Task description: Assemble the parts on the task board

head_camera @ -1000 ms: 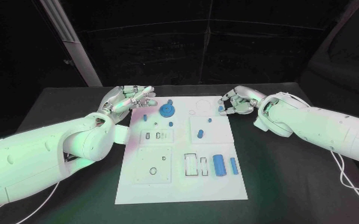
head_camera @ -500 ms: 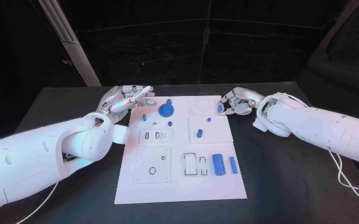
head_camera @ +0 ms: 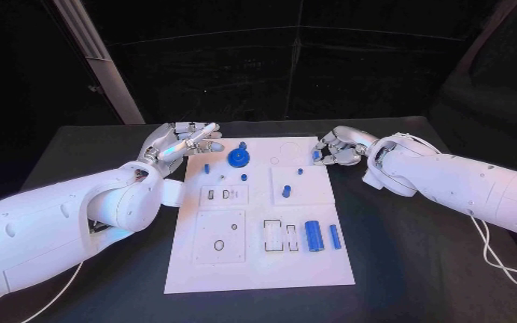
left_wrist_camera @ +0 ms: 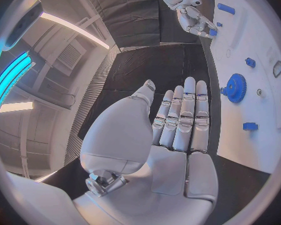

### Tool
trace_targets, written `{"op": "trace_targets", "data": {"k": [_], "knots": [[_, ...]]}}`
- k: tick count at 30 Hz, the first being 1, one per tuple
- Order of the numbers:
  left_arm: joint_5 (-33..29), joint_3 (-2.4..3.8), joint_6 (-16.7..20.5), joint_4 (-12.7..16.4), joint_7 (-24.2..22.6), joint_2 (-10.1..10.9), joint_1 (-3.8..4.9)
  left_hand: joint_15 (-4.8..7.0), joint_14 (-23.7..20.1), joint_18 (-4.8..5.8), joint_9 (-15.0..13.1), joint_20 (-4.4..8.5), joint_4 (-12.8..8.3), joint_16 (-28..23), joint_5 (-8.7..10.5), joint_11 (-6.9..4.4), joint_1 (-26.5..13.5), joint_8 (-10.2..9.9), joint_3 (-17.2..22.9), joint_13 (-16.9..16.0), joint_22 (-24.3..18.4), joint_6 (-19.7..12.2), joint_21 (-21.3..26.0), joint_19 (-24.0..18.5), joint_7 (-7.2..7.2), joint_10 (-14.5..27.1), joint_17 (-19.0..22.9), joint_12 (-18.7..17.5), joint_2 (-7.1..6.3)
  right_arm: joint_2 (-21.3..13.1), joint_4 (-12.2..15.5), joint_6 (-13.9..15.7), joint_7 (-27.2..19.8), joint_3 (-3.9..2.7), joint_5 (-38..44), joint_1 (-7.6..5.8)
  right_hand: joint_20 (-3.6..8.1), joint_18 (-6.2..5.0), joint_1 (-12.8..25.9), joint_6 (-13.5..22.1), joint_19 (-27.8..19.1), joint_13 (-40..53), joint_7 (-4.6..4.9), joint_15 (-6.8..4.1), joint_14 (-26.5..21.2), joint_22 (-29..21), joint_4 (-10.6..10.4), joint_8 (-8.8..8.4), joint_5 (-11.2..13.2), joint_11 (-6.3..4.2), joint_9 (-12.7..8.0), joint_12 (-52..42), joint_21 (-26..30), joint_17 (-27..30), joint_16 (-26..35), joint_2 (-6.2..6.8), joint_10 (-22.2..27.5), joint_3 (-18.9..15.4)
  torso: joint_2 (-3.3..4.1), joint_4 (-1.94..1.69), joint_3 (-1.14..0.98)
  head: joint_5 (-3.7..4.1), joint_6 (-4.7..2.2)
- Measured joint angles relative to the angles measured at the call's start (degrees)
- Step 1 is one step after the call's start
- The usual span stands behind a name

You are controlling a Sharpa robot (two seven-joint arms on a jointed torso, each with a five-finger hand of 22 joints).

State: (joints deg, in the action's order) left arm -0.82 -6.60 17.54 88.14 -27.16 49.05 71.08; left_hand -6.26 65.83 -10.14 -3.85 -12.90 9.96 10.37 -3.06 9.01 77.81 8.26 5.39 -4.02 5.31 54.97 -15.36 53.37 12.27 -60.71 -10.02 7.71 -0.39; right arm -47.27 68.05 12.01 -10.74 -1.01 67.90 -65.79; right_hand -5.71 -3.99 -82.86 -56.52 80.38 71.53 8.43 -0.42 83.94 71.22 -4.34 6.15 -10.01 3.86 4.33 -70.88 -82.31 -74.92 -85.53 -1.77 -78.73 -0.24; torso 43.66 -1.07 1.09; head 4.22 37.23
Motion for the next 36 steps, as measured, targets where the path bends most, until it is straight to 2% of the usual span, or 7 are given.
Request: {"op": "trace_targets", "data": {"k": [6,9,11,16,23,27,36], "knots": [[0.0,0.00,0.0,0.0,0.0,0.0,0.00,0.00,0.0,0.00,0.0,0.00,0.0,0.0,0.00,0.00,0.0,0.0,0.0,0.0,0.0,0.0,0.0,0.0,0.00,0.0,0.0,0.0,0.00,0.3,-0.1,0.3,0.0,0.02,0.1,0.04,0.20,0.00,0.6,-2.2,0.2,0.3,-0.67,-0.63,0.0,0.3,-0.3,0.81,0.0,-0.60,0.1,-0.3,0.0,0.0,-0.2,-1.40,-0.2,1.2,0.00,-0.01,-0.01,0.02,0.06],[0.0,0.00,0.0,-0.1,0.0,0.0,0.00,0.00,0.0,0.00,0.0,0.00,0.0,0.0,0.00,0.00,0.3,-0.2,0.0,0.0,0.0,0.0,0.0,0.0,0.00,0.0,0.0,0.0,0.27,0.4,-0.2,0.9,0.0,0.02,0.2,0.06,0.73,0.00,0.8,-3.2,0.3,0.3,-1.06,-0.95,0.1,0.6,-0.4,1.12,0.2,-0.74,0.1,-0.3,0.0,0.0,-0.2,-2.02,-0.3,2.3,-0.01,-0.01,-0.01,0.05,0.16],[0.0,0.00,0.0,-0.1,0.0,0.0,0.00,0.00,0.0,0.00,0.0,0.00,0.0,0.0,0.00,0.00,0.3,-0.2,0.0,0.0,0.0,0.0,0.0,0.0,0.00,0.0,0.0,0.0,0.27,0.4,-0.2,1.5,-0.1,0.02,0.2,0.06,0.82,0.00,0.8,-3.3,0.4,0.5,-1.01,-1.16,-0.1,0.8,-0.4,1.24,0.4,-0.93,0.1,-0.4,0.0,0.0,-0.2,-2.55,-0.1,3.1,-0.01,-0.01,0.00,0.06,0.18],[0.0,-0.01,0.0,-0.1,0.0,0.0,0.00,0.00,0.0,0.00,0.0,0.00,0.0,0.0,0.00,0.00,0.3,-0.2,0.0,0.0,0.0,0.0,0.0,0.0,0.00,0.0,0.0,0.0,0.27,0.0,0.4,3.7,-0.2,0.02,0.2,0.06,1.13,0.00,0.9,-3.4,0.7,0.8,-0.90,-1.54,0.1,1.1,0.0,1.33,0.5,-0.93,0.1,-0.7,-0.3,0.0,-0.5,-2.73,-0.1,4.8,-0.03,-0.05,0.01,-0.17,0.19],[0.0,-0.01,0.0,-0.1,0.0,0.1,0.00,0.00,0.0,0.00,0.0,0.00,0.0,0.0,0.00,0.00,0.3,-0.2,0.0,0.0,0.0,0.0,0.0,0.0,0.00,0.0,0.0,0.0,0.27,-1.3,4.7,6.2,0.5,-0.04,0.0,0.00,1.32,0.01,1.1,-3.4,0.5,1.1,-0.89,-1.53,0.1,1.1,0.0,1.34,0.4,-0.93,0.1,-0.7,-0.4,0.0,-0.5,-2.96,-0.1,4.9,-0.14,-0.07,0.10,-0.81,0.05],[0.0,-0.01,0.0,0.0,0.1,0.3,0.01,0.00,0.0,0.00,0.0,0.00,0.0,0.0,0.00,0.00,0.3,-0.2,0.0,0.0,0.0,0.0,0.0,0.0,0.00,0.0,0.0,0.0,0.27,-1.3,8.9,7.4,2.1,-0.04,-0.1,-0.23,1.32,0.00,1.1,-3.4,0.5,1.1,-0.88,-1.53,0.1,1.1,0.0,1.34,0.4,-0.93,0.1,-0.7,-0.4,0.0,-0.5,-2.97,-0.1,4.9,-0.21,-0.12,0.20,-1.13,-0.04],[0.0,-0.01,0.0,-0.1,0.1,0.2,0.16,0.00,0.0,0.00,0.0,0.00,0.0,0.0,0.00,0.00,0.3,-0.2,0.0,0.0,0.0,0.0,0.0,0.0,0.00,0.0,0.0,0.0,0.27,3.7,14.6,9.0,8.4,-0.06,3.3,-0.49,1.32,0.00,1.2,-3.4,0.5,1.0,-0.88,-1.52,0.1,1.1,0.0,1.34,0.5,-0.93,0.1,-0.7,-0.4,0.0,-0.5,-3.03,-0.1,5.3,-0.58,-0.19,0.54,-2.46,0.61]]}}
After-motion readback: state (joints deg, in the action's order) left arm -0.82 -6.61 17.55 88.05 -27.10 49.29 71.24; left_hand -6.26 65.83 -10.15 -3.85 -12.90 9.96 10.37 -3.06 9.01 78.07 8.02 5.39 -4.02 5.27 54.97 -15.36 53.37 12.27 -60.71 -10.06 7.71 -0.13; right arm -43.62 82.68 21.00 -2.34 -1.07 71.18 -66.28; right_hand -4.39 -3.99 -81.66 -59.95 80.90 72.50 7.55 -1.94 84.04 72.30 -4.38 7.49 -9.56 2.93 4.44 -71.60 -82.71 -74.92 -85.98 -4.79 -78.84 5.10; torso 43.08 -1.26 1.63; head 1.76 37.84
